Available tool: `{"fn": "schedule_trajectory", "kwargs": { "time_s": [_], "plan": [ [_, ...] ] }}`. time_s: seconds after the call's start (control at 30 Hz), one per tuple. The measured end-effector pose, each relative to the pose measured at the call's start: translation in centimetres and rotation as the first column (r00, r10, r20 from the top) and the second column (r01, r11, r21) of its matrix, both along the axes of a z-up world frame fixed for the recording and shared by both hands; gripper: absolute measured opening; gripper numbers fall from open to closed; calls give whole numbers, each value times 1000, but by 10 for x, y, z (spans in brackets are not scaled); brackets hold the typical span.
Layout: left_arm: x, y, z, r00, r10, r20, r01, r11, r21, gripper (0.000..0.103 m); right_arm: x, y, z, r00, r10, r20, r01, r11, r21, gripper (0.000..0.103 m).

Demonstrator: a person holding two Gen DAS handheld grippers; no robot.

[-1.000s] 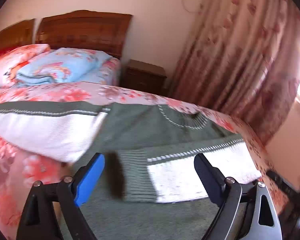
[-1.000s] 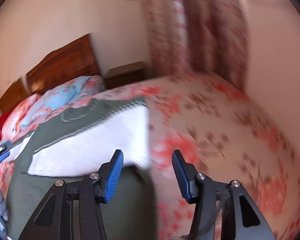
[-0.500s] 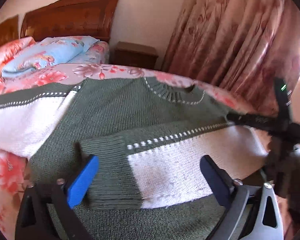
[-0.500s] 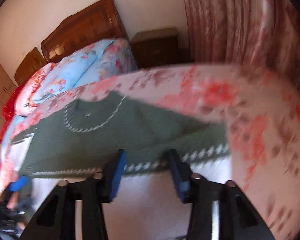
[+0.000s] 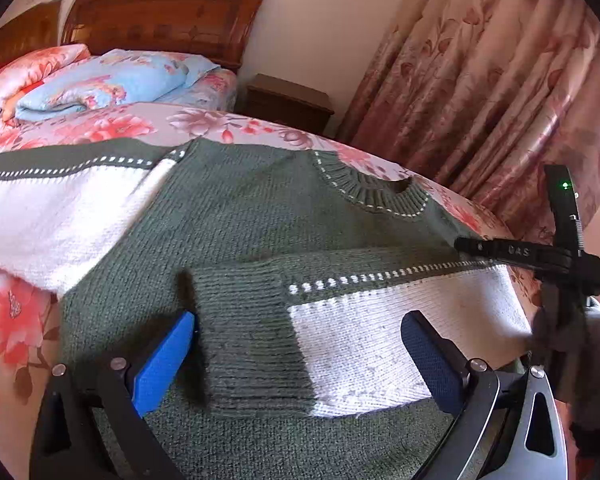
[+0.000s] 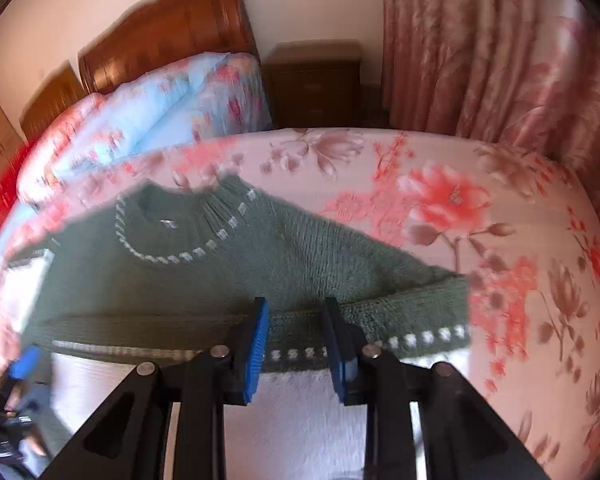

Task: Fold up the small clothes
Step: 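Lay the cuff flat on the sweater body with the left tool and release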

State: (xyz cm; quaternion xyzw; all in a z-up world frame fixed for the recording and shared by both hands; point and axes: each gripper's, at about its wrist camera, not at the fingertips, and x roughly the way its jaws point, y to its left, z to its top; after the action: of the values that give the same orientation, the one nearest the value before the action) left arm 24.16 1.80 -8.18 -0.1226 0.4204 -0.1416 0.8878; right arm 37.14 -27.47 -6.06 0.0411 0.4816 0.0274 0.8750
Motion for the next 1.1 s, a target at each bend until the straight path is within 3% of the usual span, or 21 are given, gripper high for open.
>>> {"fn": "schedule_trajectory", "kwargs": {
  "time_s": [0.03,0.2,0.27,0.4,0.6,0.63,0.8,0.93,1.03,1.1],
  "plan": [
    [0,1,0,1000,2,-1,-2,1000,-1,103,5,-2,-2,1000,-12,-11,12,1000,-15,28],
    [0,0,-1,1000,3,0,-3,1000,6,103,13,-32,2,984,-169,-62,176,975,137,28],
    [0,1,-1,1000,3,-1,-3,1000,3,103,-4,-25,14,991,-133,-19,134,975,177,28],
    [1,1,-1,1000,4,-2,-4,1000,7,103,-57,3,34,996,-21,90,9,992,128,28],
    [2,-2,-1,1000,4,-5,-4,1000,25,103,-104,33,-2,997,63,48,-58,994,-94,29],
    [2,-2,-1,1000,4,-5,-4,1000,29,103,-112,28,1,994,71,86,-63,994,-94,29],
    [2,-3,-2,1000,6,-5,-6,999,38,103,-135,28,11,995,29,95,-19,995,-96,29],
    [2,-4,-3,1000,6,-7,-6,999,49,103,-160,37,-1,988,69,137,-43,981,-187,30],
    [3,-5,-3,1000,6,-8,-5,998,57,103,-167,32,1,992,53,114,-34,986,-164,31],
    [3,-5,-3,1000,6,-8,-5,998,56,103,-177,29,10,989,34,145,-16,992,-125,31]
  ]
}}
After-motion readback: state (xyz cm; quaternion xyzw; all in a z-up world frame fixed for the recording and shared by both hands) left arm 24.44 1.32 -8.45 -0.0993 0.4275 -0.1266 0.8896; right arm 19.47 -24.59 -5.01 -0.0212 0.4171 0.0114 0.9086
